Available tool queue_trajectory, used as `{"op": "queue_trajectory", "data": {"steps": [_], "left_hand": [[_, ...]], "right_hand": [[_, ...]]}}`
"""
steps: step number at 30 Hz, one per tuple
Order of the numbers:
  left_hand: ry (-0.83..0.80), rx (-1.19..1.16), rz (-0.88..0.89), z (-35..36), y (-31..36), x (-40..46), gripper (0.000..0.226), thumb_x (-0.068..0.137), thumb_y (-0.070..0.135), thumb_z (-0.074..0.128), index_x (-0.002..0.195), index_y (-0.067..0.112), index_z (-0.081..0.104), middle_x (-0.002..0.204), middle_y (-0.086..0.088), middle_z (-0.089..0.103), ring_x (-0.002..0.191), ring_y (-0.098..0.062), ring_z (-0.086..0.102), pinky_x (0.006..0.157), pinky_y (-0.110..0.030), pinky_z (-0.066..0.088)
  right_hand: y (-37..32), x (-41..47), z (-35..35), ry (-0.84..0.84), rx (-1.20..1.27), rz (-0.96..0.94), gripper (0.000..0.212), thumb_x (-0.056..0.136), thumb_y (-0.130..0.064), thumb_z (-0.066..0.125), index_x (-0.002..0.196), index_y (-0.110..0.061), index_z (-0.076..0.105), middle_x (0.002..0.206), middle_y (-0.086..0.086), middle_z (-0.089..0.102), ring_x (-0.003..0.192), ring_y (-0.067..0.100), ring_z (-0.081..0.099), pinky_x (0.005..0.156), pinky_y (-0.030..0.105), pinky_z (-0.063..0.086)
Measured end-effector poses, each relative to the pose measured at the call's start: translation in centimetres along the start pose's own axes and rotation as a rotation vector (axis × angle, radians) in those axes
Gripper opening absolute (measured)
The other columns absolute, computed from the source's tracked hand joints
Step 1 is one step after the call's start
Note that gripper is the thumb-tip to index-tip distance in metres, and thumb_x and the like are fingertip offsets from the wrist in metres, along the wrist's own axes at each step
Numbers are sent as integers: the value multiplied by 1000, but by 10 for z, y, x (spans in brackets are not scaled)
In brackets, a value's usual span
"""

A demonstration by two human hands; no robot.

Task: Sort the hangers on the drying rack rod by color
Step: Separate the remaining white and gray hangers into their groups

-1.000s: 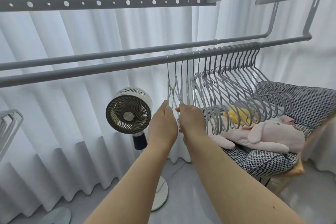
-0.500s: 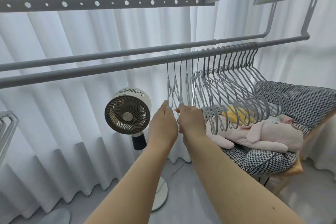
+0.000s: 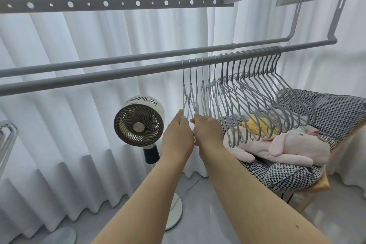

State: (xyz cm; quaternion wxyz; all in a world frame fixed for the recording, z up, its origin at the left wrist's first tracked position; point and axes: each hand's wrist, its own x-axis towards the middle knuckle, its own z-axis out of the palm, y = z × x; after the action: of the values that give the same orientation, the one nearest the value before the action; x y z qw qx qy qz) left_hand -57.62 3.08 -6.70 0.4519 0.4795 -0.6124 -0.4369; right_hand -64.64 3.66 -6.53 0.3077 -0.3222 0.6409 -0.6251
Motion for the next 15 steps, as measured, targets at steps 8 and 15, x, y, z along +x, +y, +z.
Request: {"op": "queue_trajectory", "data": {"steps": [8, 15], "left_hand": [[7, 50, -12, 1, -4, 2, 64, 81, 52, 26, 139, 39, 49, 136, -1, 59, 124, -30, 56, 103, -56, 45], [60, 89, -11, -1, -5, 0, 60, 86, 56, 24, 119, 21, 60, 116, -15, 68, 111, -31, 63, 97, -53, 49]], "right_hand": [[0, -3, -2, -15, 0, 13, 27, 89, -30, 49, 69, -16, 59, 53, 4, 58, 52, 24, 51, 63, 37, 46], [-3, -10, -6, -13, -34, -5, 31, 88, -29, 45, 62, -17, 56, 57, 5, 64, 61, 29, 59, 74, 41, 51]]}}
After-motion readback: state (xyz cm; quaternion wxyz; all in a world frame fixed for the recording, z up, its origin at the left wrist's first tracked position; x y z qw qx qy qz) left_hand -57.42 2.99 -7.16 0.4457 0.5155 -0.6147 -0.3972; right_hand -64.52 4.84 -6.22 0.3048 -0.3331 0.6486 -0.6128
